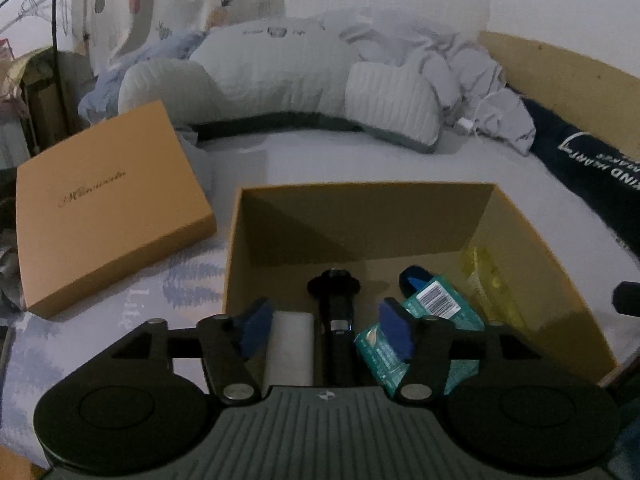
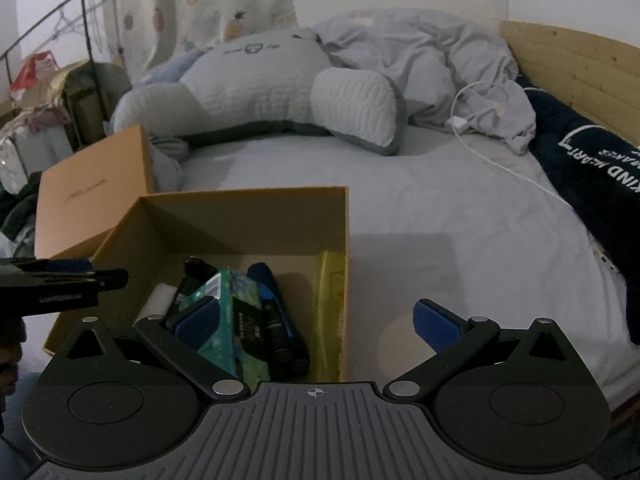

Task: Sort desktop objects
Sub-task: 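Lower the remote into the box and open the left gripper, then withdraw the left gripper from the box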

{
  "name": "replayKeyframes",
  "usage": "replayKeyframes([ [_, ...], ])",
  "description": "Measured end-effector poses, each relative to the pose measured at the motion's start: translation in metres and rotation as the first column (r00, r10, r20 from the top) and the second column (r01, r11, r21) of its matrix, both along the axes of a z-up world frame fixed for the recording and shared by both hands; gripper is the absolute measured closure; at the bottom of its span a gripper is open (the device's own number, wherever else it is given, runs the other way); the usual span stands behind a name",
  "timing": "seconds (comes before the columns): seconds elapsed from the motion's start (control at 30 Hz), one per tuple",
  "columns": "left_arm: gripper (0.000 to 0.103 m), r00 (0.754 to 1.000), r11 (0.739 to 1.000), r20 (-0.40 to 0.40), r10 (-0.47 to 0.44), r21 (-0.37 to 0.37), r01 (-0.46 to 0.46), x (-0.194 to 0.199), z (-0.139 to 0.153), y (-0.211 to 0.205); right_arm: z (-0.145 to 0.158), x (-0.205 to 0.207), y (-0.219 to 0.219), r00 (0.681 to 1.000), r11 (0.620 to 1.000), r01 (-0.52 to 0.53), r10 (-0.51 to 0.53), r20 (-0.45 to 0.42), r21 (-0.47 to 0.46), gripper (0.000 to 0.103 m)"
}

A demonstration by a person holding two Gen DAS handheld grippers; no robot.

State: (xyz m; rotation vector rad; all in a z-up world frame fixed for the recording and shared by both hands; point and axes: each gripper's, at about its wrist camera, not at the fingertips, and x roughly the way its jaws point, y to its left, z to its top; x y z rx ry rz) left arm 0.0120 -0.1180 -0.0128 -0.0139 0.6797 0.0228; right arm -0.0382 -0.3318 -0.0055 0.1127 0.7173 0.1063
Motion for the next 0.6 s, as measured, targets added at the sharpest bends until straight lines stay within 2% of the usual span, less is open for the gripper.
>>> replayKeyframes([
  [0.13, 0.027, 0.999, 1.0, 0.047, -0.01, -0.011, 0.011, -0.009, 0.007, 0.0, 0.0, 0.0, 0.0, 1.0, 1.0, 0.002, -0.002, 0.0, -0.004, 0.0],
  [0.33, 0.023, 0.998, 0.999, 0.065, -0.001, -0.036, 0.004, -0.014, 0.019, 0.001, 0.0, 0.001, -0.001, 1.0, 1.0, 0.002, -0.002, 0.001, -0.013, 0.0],
  [0.4, 0.017, 0.997, 0.999, 0.078, 0.0, -0.039, 0.003, -0.017, 0.023, 0.001, 0.0, 0.001, -0.001, 1.0, 1.0, 0.001, -0.001, 0.002, -0.014, 0.0],
  [0.6, 0.016, 0.991, 0.997, 0.134, -0.003, -0.075, 0.013, -0.031, 0.039, 0.002, -0.001, 0.0, -0.002, 1.0, 1.0, 0.001, -0.001, 0.004, -0.013, 0.0],
])
